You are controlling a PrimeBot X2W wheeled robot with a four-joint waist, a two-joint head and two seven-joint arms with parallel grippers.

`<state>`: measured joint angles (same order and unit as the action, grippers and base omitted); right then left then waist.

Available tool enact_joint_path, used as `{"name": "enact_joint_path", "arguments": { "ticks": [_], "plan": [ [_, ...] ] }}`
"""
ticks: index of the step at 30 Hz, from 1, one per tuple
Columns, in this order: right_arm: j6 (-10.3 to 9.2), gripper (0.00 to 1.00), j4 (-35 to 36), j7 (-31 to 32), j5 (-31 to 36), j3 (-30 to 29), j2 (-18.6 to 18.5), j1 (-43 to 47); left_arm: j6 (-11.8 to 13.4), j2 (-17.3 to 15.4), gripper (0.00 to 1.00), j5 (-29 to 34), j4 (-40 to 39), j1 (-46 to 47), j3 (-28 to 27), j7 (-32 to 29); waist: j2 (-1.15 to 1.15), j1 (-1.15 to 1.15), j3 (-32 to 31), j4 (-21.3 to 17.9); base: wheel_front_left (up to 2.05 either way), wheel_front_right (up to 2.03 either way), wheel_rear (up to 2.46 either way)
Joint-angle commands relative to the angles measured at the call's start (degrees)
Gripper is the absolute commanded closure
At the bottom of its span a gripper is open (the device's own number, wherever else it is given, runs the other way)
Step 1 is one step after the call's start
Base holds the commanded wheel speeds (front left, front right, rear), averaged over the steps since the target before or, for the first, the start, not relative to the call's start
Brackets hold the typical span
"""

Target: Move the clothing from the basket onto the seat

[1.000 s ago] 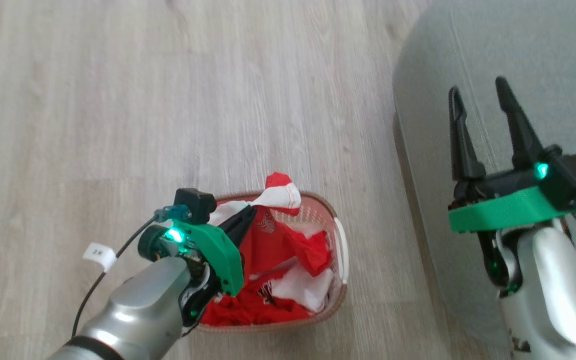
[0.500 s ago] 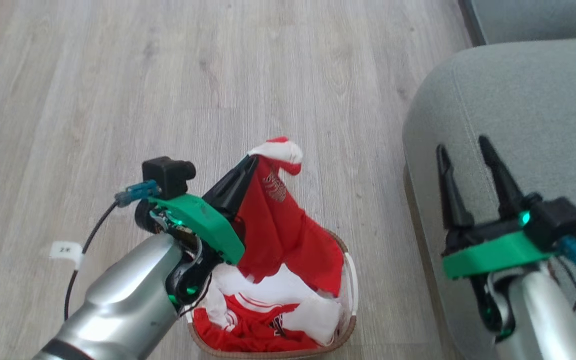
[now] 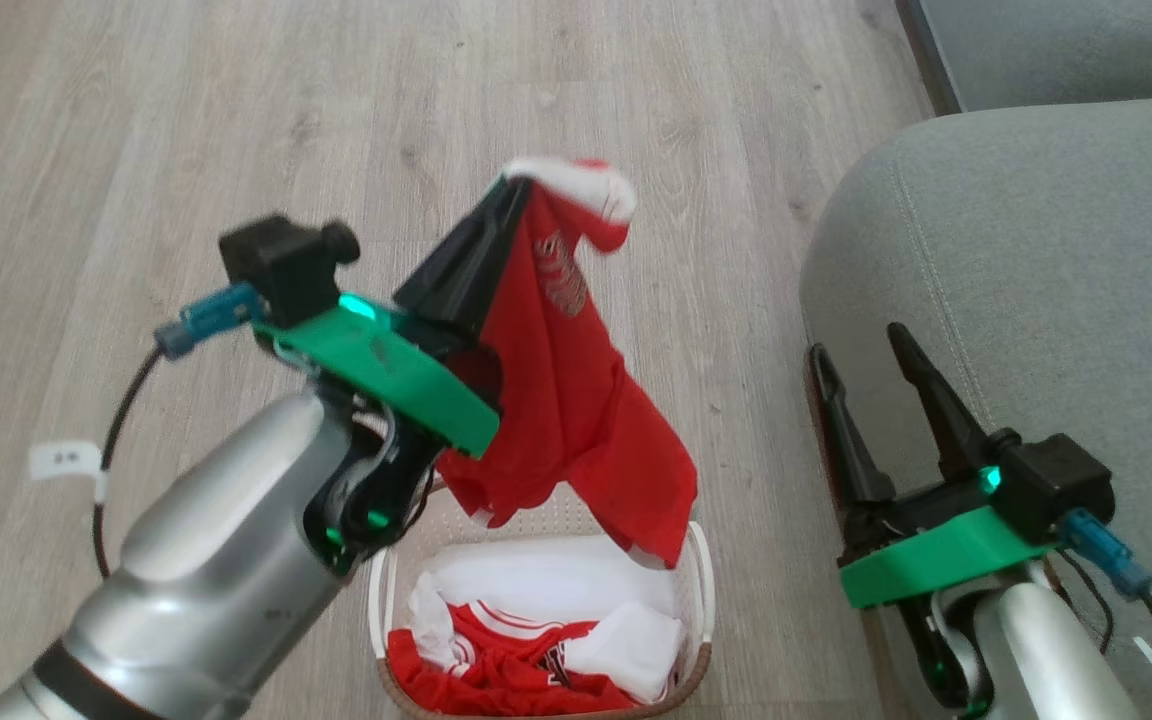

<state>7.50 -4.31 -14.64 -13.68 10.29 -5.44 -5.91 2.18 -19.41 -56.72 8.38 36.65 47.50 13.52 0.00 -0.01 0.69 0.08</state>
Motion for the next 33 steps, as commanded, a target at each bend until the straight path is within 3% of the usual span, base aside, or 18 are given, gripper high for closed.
{"name": "enact_joint_path", "arguments": {
  "ticks": [1, 9, 18, 33],
  "plan": [
    [-0.01, 0.00, 2.0, -0.4, -0.3, 1.4, -0.2, -1.3, 0.3, -1.8, 1.00, 0.4, -2.2, 4.2, -2.9, -0.1, 0.00, 0.01, 0.1, 0.0, 0.00, 0.00, 0.00],
    [-0.01, 0.00, 2.3, -0.4, -1.4, 4.4, -1.0, -1.9, 1.7, -2.2, 1.00, 0.7, -5.1, 4.9, -3.0, -1.0, 0.00, 0.01, 0.6, -0.1, 0.00, 0.00, 0.00],
    [-0.01, 0.00, 0.4, 2.0, -5.7, 12.1, -5.6, -4.8, 1.7, -1.7, 1.00, 1.2, -6.3, 5.4, -1.8, -1.7, 0.00, 0.01, 0.9, 0.5, 0.00, 0.00, 0.00],
    [-0.01, 0.00, -16.4, 9.3, -10.6, 22.5, -6.4, -15.7, 0.5, 1.5, 1.00, 2.0, -7.9, 6.3, 2.2, -3.3, 0.00, 0.01, 0.1, 4.6, 0.00, 0.00, 0.00]
  ]
}}
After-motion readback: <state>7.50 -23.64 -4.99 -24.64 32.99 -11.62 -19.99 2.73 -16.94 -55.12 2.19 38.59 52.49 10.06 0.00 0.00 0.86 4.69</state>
